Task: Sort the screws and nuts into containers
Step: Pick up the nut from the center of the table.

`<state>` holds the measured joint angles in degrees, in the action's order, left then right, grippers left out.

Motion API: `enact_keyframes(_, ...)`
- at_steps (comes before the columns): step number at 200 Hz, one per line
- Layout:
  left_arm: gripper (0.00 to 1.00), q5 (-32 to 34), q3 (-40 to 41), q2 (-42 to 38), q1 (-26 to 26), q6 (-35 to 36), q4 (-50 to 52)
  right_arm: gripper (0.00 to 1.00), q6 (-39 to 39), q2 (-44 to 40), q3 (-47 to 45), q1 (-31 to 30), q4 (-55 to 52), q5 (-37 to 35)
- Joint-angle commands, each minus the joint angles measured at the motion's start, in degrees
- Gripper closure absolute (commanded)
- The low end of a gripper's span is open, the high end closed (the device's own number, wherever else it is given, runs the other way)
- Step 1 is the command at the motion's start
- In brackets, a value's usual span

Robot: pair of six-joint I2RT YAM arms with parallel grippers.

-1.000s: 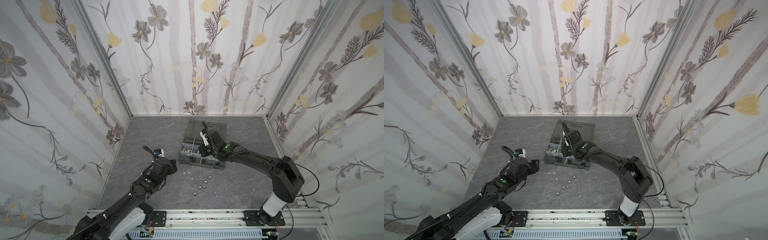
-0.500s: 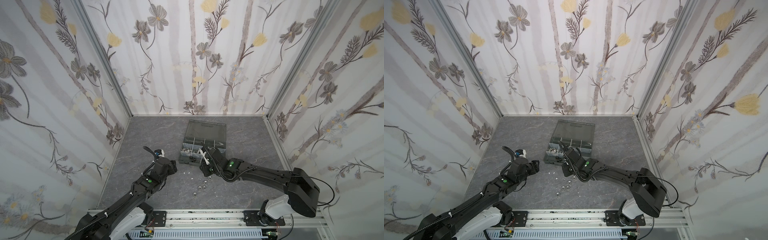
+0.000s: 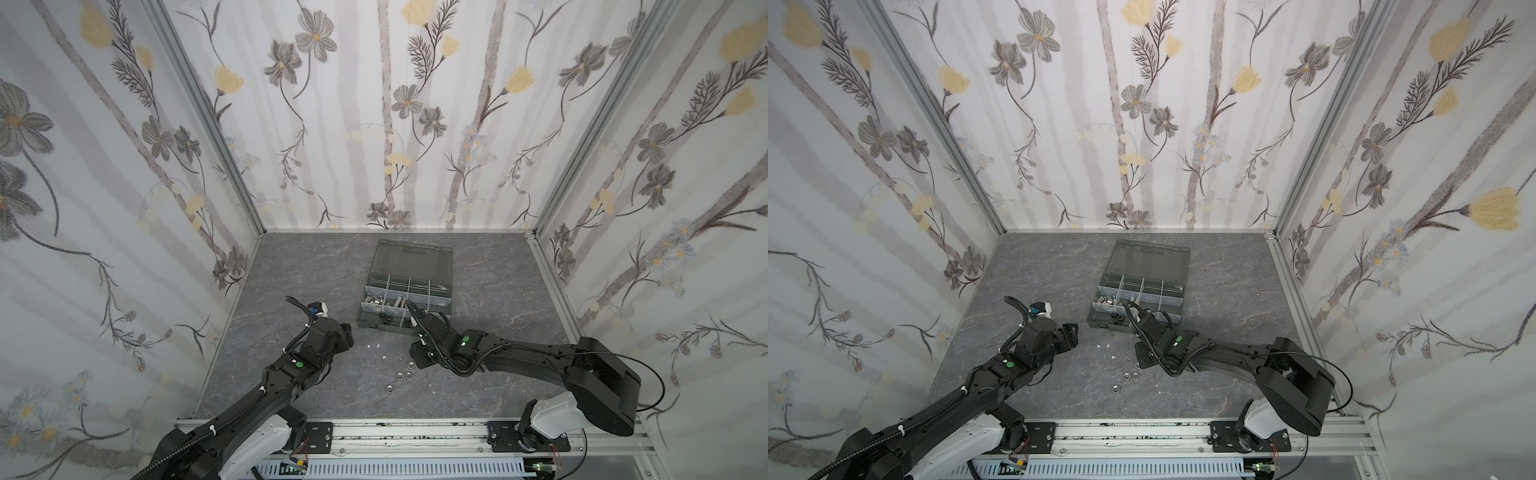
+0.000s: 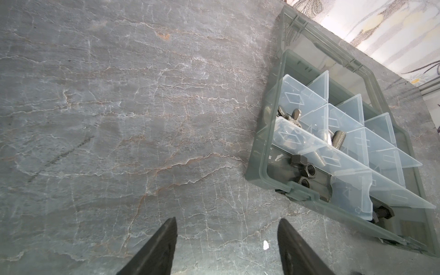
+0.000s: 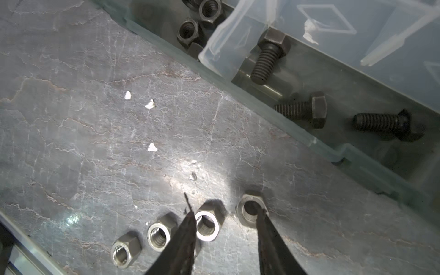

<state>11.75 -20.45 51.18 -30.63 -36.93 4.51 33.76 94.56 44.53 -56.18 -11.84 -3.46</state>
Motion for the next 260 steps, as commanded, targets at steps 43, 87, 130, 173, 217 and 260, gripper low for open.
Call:
enact_keyframes(43, 0.31, -0.06, 0.56, -0.64, 0.02, -1.46, -1.26, 0.57, 1.61, 2.53, 1.15, -0.07, 0.04, -3.13)
enact_keyframes(87, 0.31, -0.32, 0.65, -0.68, 0.05, -1.59, -1.26, 0.58, 1.53, 4.78, 2.36, -0.07, -0.55, -3.17)
enact_keyframes(130, 0.31, -0.54, 0.84, -0.88, -0.04, -1.66, -1.26, 0.59, 2.37, 5.89, 2.83, 0.02, -1.58, -4.26)
enact_keyframes(173, 0.31, -0.60, 1.07, -1.33, 0.03, -1.66, -1.31, 0.59, 3.30, 6.57, 3.06, -0.02, -2.97, -5.50)
enact_keyframes(217, 0.31, -0.67, 1.20, -1.53, 0.05, -1.91, -1.34, 0.61, 3.47, 7.26, 2.95, -0.01, -3.37, -5.50)
enact_keyframes(260, 0.31, -0.59, 1.60, -2.31, -0.02, -2.01, -1.33, 0.69, 3.36, 7.57, 2.93, -0.07, -3.02, -4.89)
